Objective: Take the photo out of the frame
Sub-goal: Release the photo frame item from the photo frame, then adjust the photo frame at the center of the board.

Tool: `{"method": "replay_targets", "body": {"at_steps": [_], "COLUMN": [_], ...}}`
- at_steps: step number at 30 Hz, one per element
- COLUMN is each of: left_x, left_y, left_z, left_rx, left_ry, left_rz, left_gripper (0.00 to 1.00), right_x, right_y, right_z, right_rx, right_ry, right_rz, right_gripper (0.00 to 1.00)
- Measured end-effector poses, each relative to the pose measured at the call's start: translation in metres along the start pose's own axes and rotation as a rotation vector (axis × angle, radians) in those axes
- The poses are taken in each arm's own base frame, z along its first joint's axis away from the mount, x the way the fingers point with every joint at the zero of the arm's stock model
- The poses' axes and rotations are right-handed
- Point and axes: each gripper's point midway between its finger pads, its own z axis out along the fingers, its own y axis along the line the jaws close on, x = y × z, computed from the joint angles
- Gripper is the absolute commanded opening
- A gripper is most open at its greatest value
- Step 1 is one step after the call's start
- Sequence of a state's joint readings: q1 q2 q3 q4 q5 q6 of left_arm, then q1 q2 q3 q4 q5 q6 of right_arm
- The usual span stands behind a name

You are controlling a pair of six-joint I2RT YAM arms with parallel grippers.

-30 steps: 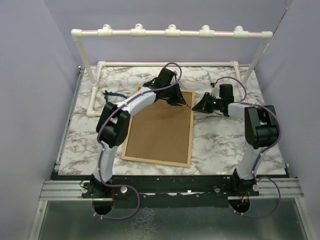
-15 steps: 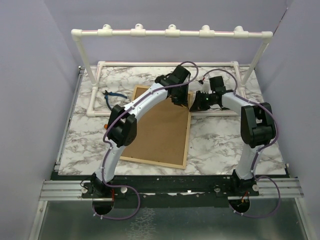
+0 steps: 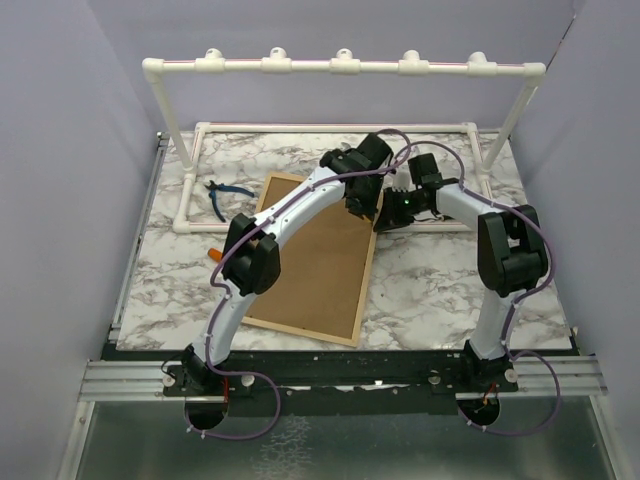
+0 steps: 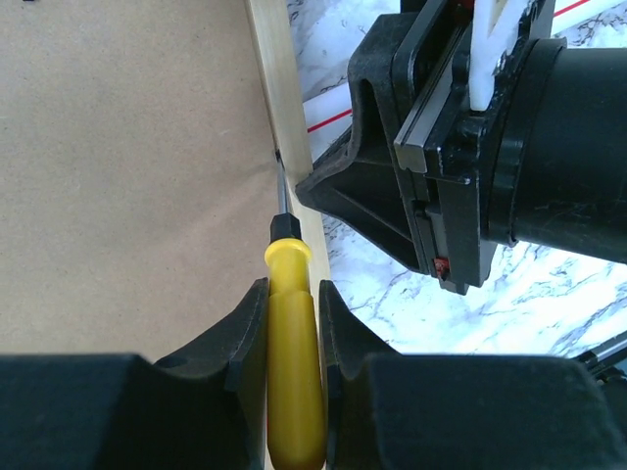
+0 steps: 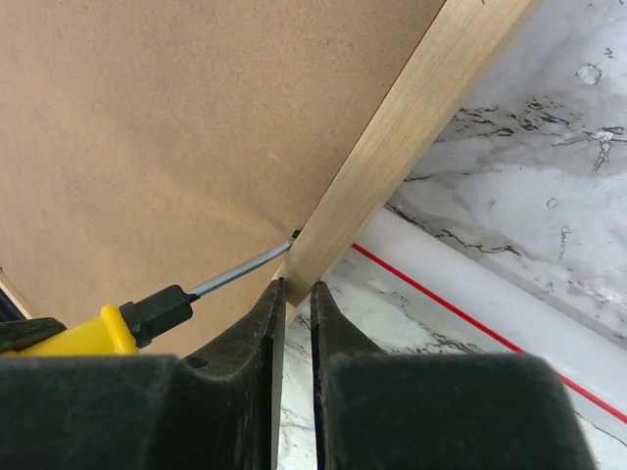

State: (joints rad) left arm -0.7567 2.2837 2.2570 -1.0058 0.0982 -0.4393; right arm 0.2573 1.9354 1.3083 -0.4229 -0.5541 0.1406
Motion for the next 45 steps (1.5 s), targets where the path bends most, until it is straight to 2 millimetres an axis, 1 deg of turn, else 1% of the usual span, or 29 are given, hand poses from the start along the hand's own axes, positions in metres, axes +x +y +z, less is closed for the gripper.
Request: {"method": "replay_targets", "body": {"at_steps": [4,5,9,12,13,16,19,20,21,22,24,26,27,29,32,33,35,36,41,43,45], "left_x": [0.001,0.002,0.007,0.014,0.019,0.026,0.026,0.025,0.022,0.02,0.021,0.028,0.033,0.049,0.072,0.079,0.093,0.099,0.114,0.118,0.12], "left_y": [0.001,0.002,0.005,0.007,0.011,0.017,0.028,0.031,0.034,0.038,0.046,0.052,0.057,0.069,0.088,0.095,0.106,0.109,0.116,0.119,0.124], "left_z": [0.0,0.0,-0.003,-0.009,-0.013,-0.03,-0.061,-0.071,-0.086,-0.095,-0.12,-0.137,-0.146,-0.159,-0.174,-0.18,-0.189,-0.193,-0.202,-0.204,-0.205], "left_rx": [-0.018,-0.025,-0.032,-0.026,-0.021,0.0,0.024,0.033,0.044,0.049,0.061,0.064,0.062,0.047,0.017,0.005,-0.015,-0.018,-0.04,-0.057,-0.074], "left_ry": [-0.003,-0.005,-0.014,-0.017,-0.016,-0.032,-0.093,-0.118,-0.156,-0.184,-0.247,-0.284,-0.309,-0.33,-0.364,-0.378,-0.402,-0.412,-0.413,-0.41,-0.41], "left_rz": [0.006,0.007,-0.007,-0.029,-0.043,-0.065,-0.1,-0.113,-0.123,-0.133,-0.156,-0.167,-0.176,-0.197,-0.241,-0.259,-0.296,-0.309,-0.345,-0.36,-0.373], "left_gripper": [0.0,0.0,0.0,0.0,0.0,0.0,0.0,0.0,0.0,0.0,0.0,0.0,0.0,0.0,0.0,0.0,0.0,0.0,0.0,0.0,0.0], "right_x": [-0.001,0.0,0.004,0.011,0.011,0.0,-0.018,-0.023,-0.028,-0.034,-0.042,-0.052,-0.057,-0.068,-0.098,-0.108,-0.127,-0.132,-0.138,-0.146,-0.152], "right_y": [0.0,0.0,0.003,0.011,0.015,0.024,0.031,0.033,0.034,0.035,0.035,0.035,0.035,0.035,0.034,0.034,0.033,0.032,0.028,0.03,0.03], "right_z": [0.0,-0.001,-0.004,-0.007,-0.01,-0.023,-0.038,-0.042,-0.046,-0.049,-0.053,-0.055,-0.056,-0.059,-0.061,-0.06,-0.053,-0.048,-0.022,-0.012,-0.002], "right_rx": [0.024,0.032,0.046,0.05,0.05,0.058,0.074,0.079,0.085,0.092,0.101,0.108,0.112,0.122,0.151,0.157,0.156,0.153,0.098,0.064,0.033], "right_ry": [-0.006,-0.01,-0.045,-0.065,-0.078,-0.139,-0.219,-0.24,-0.26,-0.282,-0.313,-0.348,-0.367,-0.403,-0.462,-0.473,-0.487,-0.486,-0.402,-0.369,-0.339], "right_rz": [0.012,0.017,0.041,0.046,0.043,0.003,-0.052,-0.069,-0.084,-0.106,-0.135,-0.175,-0.196,-0.239,-0.305,-0.336,-0.406,-0.439,-0.563,-0.608,-0.642], "right_gripper": [0.13,0.15,0.3,0.43,0.45,0.46,0.47,0.51,0.57,0.65,0.77,0.99,1.0,1.0,1.0,0.97,0.89,0.84,0.62,0.57,0.56]}}
